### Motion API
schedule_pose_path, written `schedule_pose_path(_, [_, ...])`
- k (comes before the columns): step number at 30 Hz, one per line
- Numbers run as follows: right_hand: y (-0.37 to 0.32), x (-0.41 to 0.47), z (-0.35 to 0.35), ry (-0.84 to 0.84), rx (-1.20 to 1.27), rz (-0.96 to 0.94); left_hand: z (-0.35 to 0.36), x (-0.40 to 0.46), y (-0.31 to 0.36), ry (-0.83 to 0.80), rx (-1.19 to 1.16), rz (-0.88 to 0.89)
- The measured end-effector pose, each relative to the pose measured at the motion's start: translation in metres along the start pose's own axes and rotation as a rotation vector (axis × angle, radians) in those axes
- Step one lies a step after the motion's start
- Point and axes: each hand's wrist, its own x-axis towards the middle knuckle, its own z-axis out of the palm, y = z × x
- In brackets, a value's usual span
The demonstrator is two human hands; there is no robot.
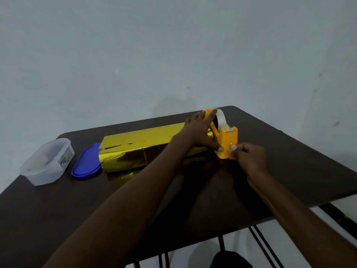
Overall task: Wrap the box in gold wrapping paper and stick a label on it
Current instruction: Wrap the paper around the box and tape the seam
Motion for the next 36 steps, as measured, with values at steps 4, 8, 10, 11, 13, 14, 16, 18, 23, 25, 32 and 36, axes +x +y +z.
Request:
schedule_pose_path(4, [-0.003, -0.002, -0.009, -0.099, 0.024, -0.059, 0.0, -0.008, -0.005, 0.058, -0.029, -0.001])
schedule_pose_path(8, [-0.018, -0.001, -0.02, -0.215, -0.09, -0.31, -0.012, -0.033, -0.024, 0.202, -0.068, -0.026])
schedule_pose_path(10, [-0.026, 0.004, -0.024, -0.309, -0.098, -0.382, -0.02, -0.051, -0.039, 0.233, -0.048, -0.06])
schedule_pose_path(11, [-0.031, 0.008, -0.024, -0.348, -0.107, -0.412, -0.024, -0.061, -0.046, 0.233, -0.039, -0.093])
schedule_pose_path(13, [-0.043, 0.015, -0.017, -0.413, -0.137, -0.471, -0.027, -0.083, -0.059, 0.225, -0.025, -0.171])
schedule_pose_path(14, [-0.052, 0.018, -0.014, -0.45, -0.157, -0.5, -0.028, -0.091, -0.063, 0.23, -0.007, -0.198])
schedule_pose_path(16, [-0.073, 0.021, 0.0, -0.566, -0.209, -0.544, -0.024, -0.109, -0.071, 0.244, 0.068, -0.243])
schedule_pose_path(18, [-0.093, 0.026, 0.011, -0.638, -0.281, -0.589, -0.015, -0.116, -0.076, 0.227, 0.154, -0.242])
schedule_pose_path(23, [-0.116, 0.049, 0.06, -0.812, -0.382, -0.638, 0.006, -0.126, -0.08, 0.196, 0.221, -0.242])
schedule_pose_path(25, [-0.118, 0.061, 0.081, -0.899, -0.423, -0.593, 0.007, -0.128, -0.08, 0.214, 0.236, -0.233])
schedule_pose_path(32, [-0.129, 0.086, 0.123, -1.162, -0.714, -0.414, 0.009, -0.135, -0.085, 0.24, 0.222, -0.193])
schedule_pose_path(36, [-0.131, 0.095, 0.127, -1.24, -0.778, -0.355, 0.009, -0.135, -0.084, 0.25, 0.218, -0.203])
